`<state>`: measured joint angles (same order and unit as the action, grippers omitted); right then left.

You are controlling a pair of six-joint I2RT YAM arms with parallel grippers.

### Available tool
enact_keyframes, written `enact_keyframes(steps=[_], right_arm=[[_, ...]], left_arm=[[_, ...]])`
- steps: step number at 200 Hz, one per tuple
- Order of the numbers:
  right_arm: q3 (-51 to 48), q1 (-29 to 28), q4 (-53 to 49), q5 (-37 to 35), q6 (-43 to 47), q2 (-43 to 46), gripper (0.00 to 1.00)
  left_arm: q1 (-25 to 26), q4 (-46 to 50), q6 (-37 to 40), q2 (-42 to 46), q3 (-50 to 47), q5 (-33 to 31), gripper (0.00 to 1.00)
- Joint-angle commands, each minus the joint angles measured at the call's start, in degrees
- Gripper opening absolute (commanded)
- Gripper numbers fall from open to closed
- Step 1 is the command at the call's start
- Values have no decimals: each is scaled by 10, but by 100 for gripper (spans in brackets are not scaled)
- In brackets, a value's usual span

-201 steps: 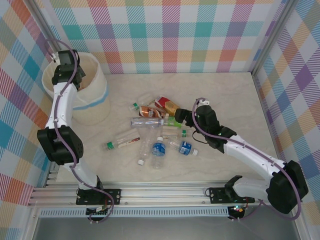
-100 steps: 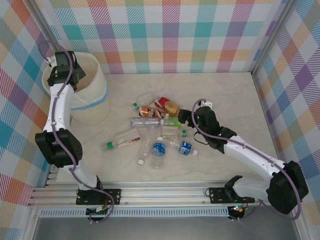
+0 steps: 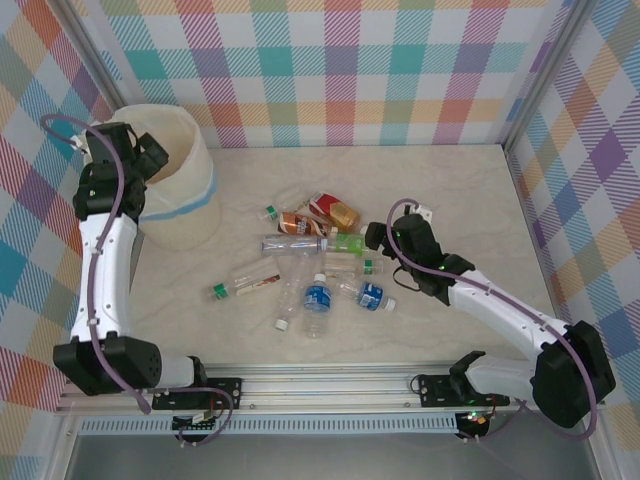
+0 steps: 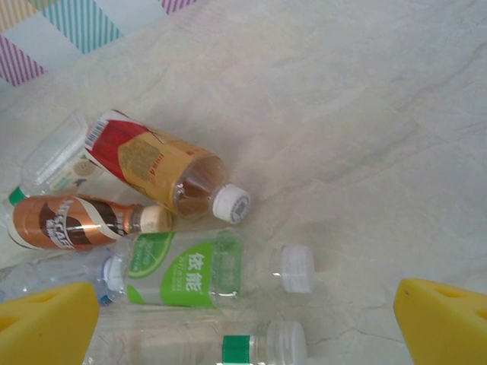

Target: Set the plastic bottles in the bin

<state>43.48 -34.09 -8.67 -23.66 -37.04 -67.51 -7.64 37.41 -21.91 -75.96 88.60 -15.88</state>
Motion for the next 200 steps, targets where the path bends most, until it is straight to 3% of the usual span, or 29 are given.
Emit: enact_keyframes(steps=[1,56,102,146,200], right_arm=[[12,2,-40,-20,-20,1,100],[-14,2,-87,-22,-27,38,100],[-37,2,-155,5,-32,82,100],[-70,2,-193,96,-16,129,100],[-81,-5,-270,166,-49,143,100]], left_arm=[[27,-4,-28,51,-36,33,100],[157,-8,-37,135,-106,29,100],[268,-46,-20,141,-138,113,100],[281,-159,-56,141,-240,304,100],[281,-194,-61,159,-344,351,100]])
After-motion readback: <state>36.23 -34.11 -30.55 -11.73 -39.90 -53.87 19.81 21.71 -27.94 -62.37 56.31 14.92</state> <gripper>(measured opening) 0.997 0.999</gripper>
